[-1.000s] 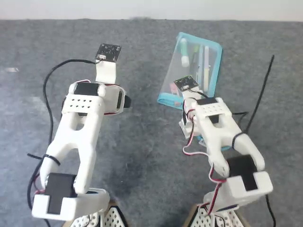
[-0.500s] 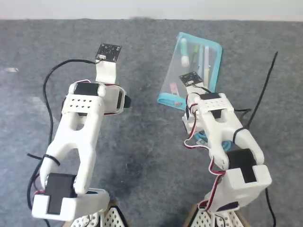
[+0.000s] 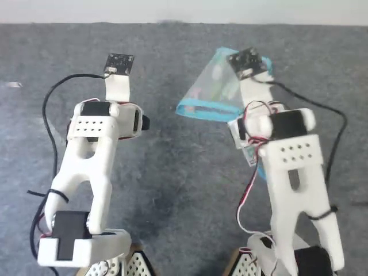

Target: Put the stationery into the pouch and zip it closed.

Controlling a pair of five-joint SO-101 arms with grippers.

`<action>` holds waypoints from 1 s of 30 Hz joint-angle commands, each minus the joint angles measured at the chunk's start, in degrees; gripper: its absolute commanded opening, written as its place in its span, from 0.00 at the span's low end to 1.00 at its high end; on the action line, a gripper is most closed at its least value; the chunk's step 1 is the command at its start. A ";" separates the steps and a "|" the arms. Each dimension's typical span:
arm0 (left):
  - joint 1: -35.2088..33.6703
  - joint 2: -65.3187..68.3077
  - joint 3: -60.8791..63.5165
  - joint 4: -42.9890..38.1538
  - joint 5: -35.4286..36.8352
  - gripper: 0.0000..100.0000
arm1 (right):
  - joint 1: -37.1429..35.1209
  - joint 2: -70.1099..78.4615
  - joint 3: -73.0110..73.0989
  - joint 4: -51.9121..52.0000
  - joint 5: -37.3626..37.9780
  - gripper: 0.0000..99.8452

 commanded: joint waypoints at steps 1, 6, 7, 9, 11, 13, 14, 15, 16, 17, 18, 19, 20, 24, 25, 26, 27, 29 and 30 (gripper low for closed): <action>-0.26 -2.37 -0.57 -1.14 1.32 0.23 | -1.36 -2.42 -12.48 3.65 -1.49 0.01; -0.26 -2.99 -1.27 -0.70 1.14 0.23 | -2.07 5.05 -31.21 10.86 -2.81 0.01; -0.26 -3.25 -2.07 -0.44 1.05 0.23 | -2.07 7.34 -34.99 12.53 -2.81 0.01; 0.00 -4.31 -3.82 2.37 0.35 0.23 | -2.15 11.74 -41.85 14.81 -2.99 0.01; 0.53 -6.24 -5.32 5.45 -0.88 0.23 | -2.68 14.90 -48.00 15.16 -4.31 0.01; 0.53 -9.23 -5.85 7.47 -1.76 0.23 | -4.44 16.48 -53.45 15.34 -4.75 0.01; 0.35 -11.08 -5.93 8.26 -2.20 0.23 | -5.14 16.75 -55.12 15.34 -4.75 0.01; 0.35 -13.10 -5.93 9.05 -2.55 0.23 | -5.76 16.92 -56.26 15.43 -4.75 0.01; 0.35 -15.21 -5.93 10.11 -2.55 0.23 | -6.20 17.19 -56.70 15.43 -4.84 0.01; 0.26 -17.23 -5.93 11.25 -2.55 0.23 | -6.37 17.27 -56.97 15.43 -5.01 0.01; 0.26 -19.25 -5.93 12.40 -2.55 0.23 | -6.55 17.36 -57.05 15.43 -5.01 0.01; 0.26 -21.27 -5.93 13.45 -2.55 0.23 | -6.64 17.36 -57.23 15.43 -5.01 0.01; 0.35 -22.77 -5.93 14.42 -2.55 0.23 | -6.64 17.01 -57.76 15.34 -5.10 0.01; 0.35 -26.55 -5.93 16.26 -2.20 0.23 | -6.29 15.96 -67.60 15.25 -8.18 0.01; 0.35 -27.08 -5.93 16.26 -2.20 0.23 | -6.64 15.25 -71.12 14.99 -7.91 0.01; 0.35 -27.52 -5.93 16.18 -2.20 0.23 | -6.81 14.55 -74.64 14.64 -7.65 0.01; 0.35 -28.13 -5.93 16.00 -2.20 0.23 | -7.34 14.02 -77.89 13.76 -7.56 0.01; 0.35 -29.71 -5.93 16.00 -2.20 0.23 | -9.89 13.49 -82.81 11.82 -5.10 0.01; 0.35 -30.68 -5.93 15.91 -2.20 0.23 | -10.86 13.49 -83.87 10.86 -2.46 0.01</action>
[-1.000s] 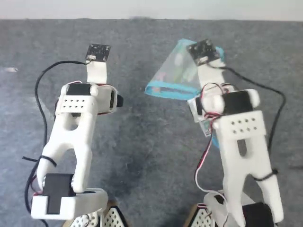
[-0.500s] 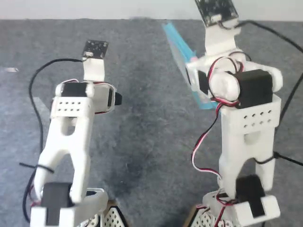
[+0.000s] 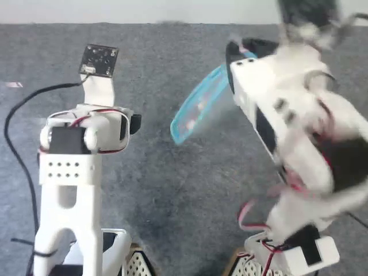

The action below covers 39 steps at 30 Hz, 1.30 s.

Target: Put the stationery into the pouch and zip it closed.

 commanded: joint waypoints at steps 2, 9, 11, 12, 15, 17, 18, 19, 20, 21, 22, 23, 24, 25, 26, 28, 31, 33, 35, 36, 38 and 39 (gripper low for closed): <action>0.26 -5.80 -2.86 0.09 -0.62 0.23 | -4.18 -3.30 -7.74 -3.47 8.70 0.01; 0.35 -9.23 -2.68 0.09 1.23 0.23 | 3.21 2.24 -0.35 -4.88 10.20 0.01; 0.26 -9.23 -2.15 0.53 1.05 0.23 | 6.99 3.91 1.41 -3.65 9.85 0.01; 0.26 -9.49 -1.54 0.53 1.05 0.23 | 8.31 4.09 1.67 -1.98 9.76 0.01; -1.49 -9.23 -0.22 0.44 1.05 0.23 | 9.71 4.44 4.13 3.21 12.04 0.01; -2.81 -9.14 1.01 0.26 1.05 0.23 | 11.12 3.82 12.75 3.03 15.47 0.01; -3.25 -9.14 1.63 0.53 1.05 0.23 | 12.53 3.30 19.08 3.12 16.09 0.01; -3.43 -9.14 1.98 1.76 0.18 0.23 | 13.67 2.51 26.64 2.95 16.26 0.01; -3.25 -9.14 2.15 3.69 -2.11 0.23 | 14.46 1.80 34.02 2.68 16.88 0.01; -2.46 -9.14 2.33 6.07 -5.98 0.23 | 14.99 0.92 40.53 2.59 18.37 0.01; -1.49 -9.14 2.24 9.58 -10.20 0.23 | 15.43 -0.22 45.98 2.59 20.31 0.01; -0.26 -9.14 2.07 13.54 -14.24 0.23 | 15.69 -1.71 50.29 2.42 21.63 0.01; 1.14 -9.23 2.07 17.49 -18.99 0.23 | 16.31 -3.30 54.07 1.19 22.24 0.01; 2.37 -9.32 2.24 21.27 -24.44 0.23 | 16.84 -5.05 57.58 -0.84 22.24 0.01; 2.90 -9.67 3.21 22.33 -29.19 0.23 | 17.36 -6.46 60.57 -2.77 22.24 0.01; 1.23 -9.76 6.55 22.07 -37.63 0.23 | 18.77 -8.57 66.29 -5.41 22.24 0.01; -0.26 -9.67 14.02 21.98 -56.26 0.23 | 21.14 -9.01 75.16 -9.80 22.68 0.01; 0.26 -10.20 21.05 21.45 -65.93 0.24 | 22.29 -9.10 81.49 -14.29 22.77 0.01; 2.37 -11.78 27.38 19.08 -71.56 0.24 | 22.46 -9.19 86.42 -17.80 22.77 0.01; 3.52 -13.10 30.11 17.58 -72.18 0.24 | 22.29 -9.10 88.35 -19.12 22.77 0.01; 7.21 -16.88 34.59 15.30 -72.26 0.25 | 22.37 -9.01 90.81 -20.97 22.68 0.01; 8.79 -19.34 36.70 14.33 -72.26 0.26 | 22.55 -9.01 91.43 -21.32 22.42 0.01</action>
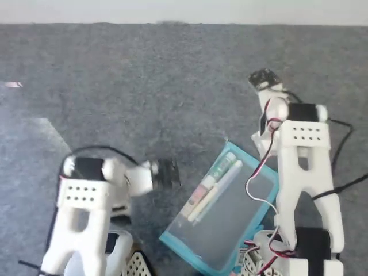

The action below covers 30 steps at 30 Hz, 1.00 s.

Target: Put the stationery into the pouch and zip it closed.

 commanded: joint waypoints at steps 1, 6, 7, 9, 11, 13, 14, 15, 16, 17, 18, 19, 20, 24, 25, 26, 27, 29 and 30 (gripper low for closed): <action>5.54 -8.35 6.11 -3.69 -1.93 0.27 | 1.19 -2.51 1.76 -2.86 0.26 0.01; 14.42 -22.68 16.13 -6.33 -1.93 0.28 | 3.03 -2.51 5.10 -3.03 0.79 0.01; 16.18 -25.23 17.98 -7.21 -1.67 0.28 | 3.47 -2.51 6.15 -3.38 1.32 0.01; 18.11 -30.42 20.53 -9.76 1.49 0.28 | 4.00 -2.51 8.26 -4.79 2.55 0.01; 19.43 -34.99 22.46 -10.37 3.87 0.28 | 3.74 -2.51 10.55 -6.20 3.08 0.01; 19.69 -38.77 23.08 -10.46 6.07 0.28 | 3.30 -2.59 12.04 -7.96 3.08 0.01; 19.69 -40.88 23.08 -10.02 7.65 0.28 | 2.68 -2.59 12.31 -8.40 3.25 0.01; 19.69 -42.55 23.08 -10.02 9.93 0.28 | 1.80 -2.59 12.48 -8.13 4.22 0.01; 19.69 -44.04 23.08 -10.11 12.66 0.28 | 0.75 -2.51 12.66 -7.34 6.07 0.03; 19.16 -45.54 23.08 -10.90 15.30 0.28 | -0.22 -2.42 12.92 -6.64 7.30 0.06; 17.76 -46.77 23.08 -11.52 17.23 0.28 | -0.92 -2.24 13.10 -6.37 7.91 0.09; 16.62 -47.91 23.08 -11.52 17.49 0.28 | -1.10 -1.80 12.92 -6.29 7.91 0.12; 15.82 -48.79 23.16 -11.52 17.49 0.28 | -1.10 -1.19 12.48 -6.29 7.91 0.14; 14.77 -50.73 25.10 -11.52 17.49 0.28 | -1.45 3.47 10.99 -6.29 8.53 0.21; 14.77 -50.81 25.63 -11.52 17.49 0.28 | -1.63 5.14 10.90 -6.90 9.32 0.21; 14.77 -50.90 26.07 -11.52 17.49 0.28 | -2.07 7.16 10.90 -7.60 10.55 0.21; 14.77 -50.90 26.33 -11.52 17.49 0.28 | -2.33 9.27 10.90 -8.13 11.60 0.21; 14.68 -50.90 26.42 -11.52 17.49 0.28 | -2.15 13.23 10.90 -9.54 11.96 0.21; 14.24 -50.99 26.42 -11.52 17.49 0.28 | -1.98 15.08 10.46 -10.07 11.96 0.21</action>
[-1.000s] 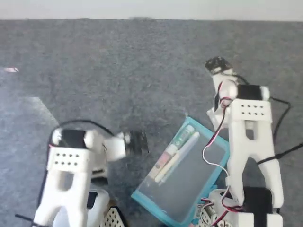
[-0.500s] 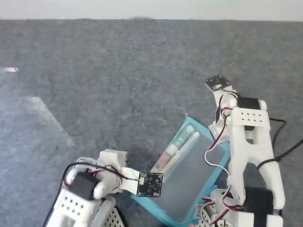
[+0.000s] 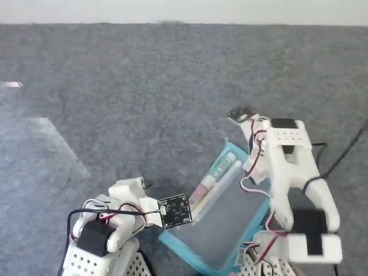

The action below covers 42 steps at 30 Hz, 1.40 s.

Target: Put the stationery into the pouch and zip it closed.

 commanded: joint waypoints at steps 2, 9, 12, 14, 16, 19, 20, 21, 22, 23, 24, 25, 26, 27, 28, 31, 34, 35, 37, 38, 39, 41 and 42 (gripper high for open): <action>-1.32 -0.53 -0.40 -0.70 0.97 0.28 | 0.92 5.93 -4.40 -1.98 1.14 0.21; -1.67 -0.62 -0.57 -0.35 0.97 0.28 | 4.35 9.36 -12.04 -1.36 1.67 0.21; -1.67 -0.62 -0.57 -0.35 0.97 0.28 | 4.35 10.07 -13.45 -1.36 1.76 0.21; -1.67 -0.62 -0.57 -0.35 0.97 0.28 | 4.26 10.86 -13.89 -1.45 2.73 0.21; -1.67 -0.62 -0.48 -0.35 0.97 0.28 | 4.26 12.26 -15.03 -1.45 3.78 0.21; -1.67 -0.62 -0.48 -0.35 0.97 0.28 | 4.26 15.60 -16.79 -1.27 4.31 0.21; -1.67 -0.62 -0.48 -0.35 0.97 0.28 | 4.26 16.92 -17.23 -0.75 5.01 0.21; -1.67 -0.62 -0.48 -0.35 0.97 0.28 | 4.18 18.42 -17.93 0.40 5.89 0.21; -1.67 -0.62 -0.48 -0.35 1.05 0.28 | 4.18 19.74 -18.81 1.80 6.51 0.21; -1.67 -0.62 -0.48 -0.35 1.05 0.28 | 4.18 21.14 -19.87 3.30 6.86 0.20; -1.67 -0.62 -0.48 -0.35 1.05 0.28 | 4.18 22.46 -20.84 4.70 7.12 0.20; -1.67 -0.62 -0.48 -0.35 1.05 0.28 | 4.35 23.69 -21.89 5.67 7.12 0.19; -1.67 -0.62 -0.57 -0.35 1.05 0.28 | 4.53 24.75 -22.86 6.20 7.03 0.16; -1.67 -0.62 -0.66 -0.35 1.05 0.28 | 4.62 25.80 -23.91 6.46 6.95 0.12; -1.67 -0.62 -0.66 -0.35 1.05 0.28 | 4.62 26.59 -24.79 6.64 6.86 0.09; -1.67 -0.62 -0.66 -0.35 1.05 0.28 | 4.62 28.53 -26.90 6.81 6.77 0.01; -1.67 -0.62 -0.66 -0.35 1.14 0.28 | 4.62 29.41 -27.34 6.90 6.77 0.01; -1.67 -0.62 -0.66 -0.35 1.14 0.28 | 4.62 29.41 -27.34 6.90 6.77 0.01; -1.76 -0.62 -0.75 -0.35 1.14 0.28 | 4.70 29.32 -27.43 6.90 6.77 0.01; -1.76 -0.62 -0.75 -0.35 1.23 0.28 | 4.70 29.23 -27.60 6.90 6.77 0.01; -1.76 -0.62 -0.75 -0.35 1.23 0.28 | 4.70 29.23 -28.22 6.90 6.77 0.01; -1.76 -0.62 -0.75 -0.35 1.23 0.28 | 5.49 29.23 -30.24 6.90 6.68 0.01; -1.76 -0.62 -0.75 -0.35 1.23 0.28 | 6.11 29.23 -31.82 6.90 5.98 0.01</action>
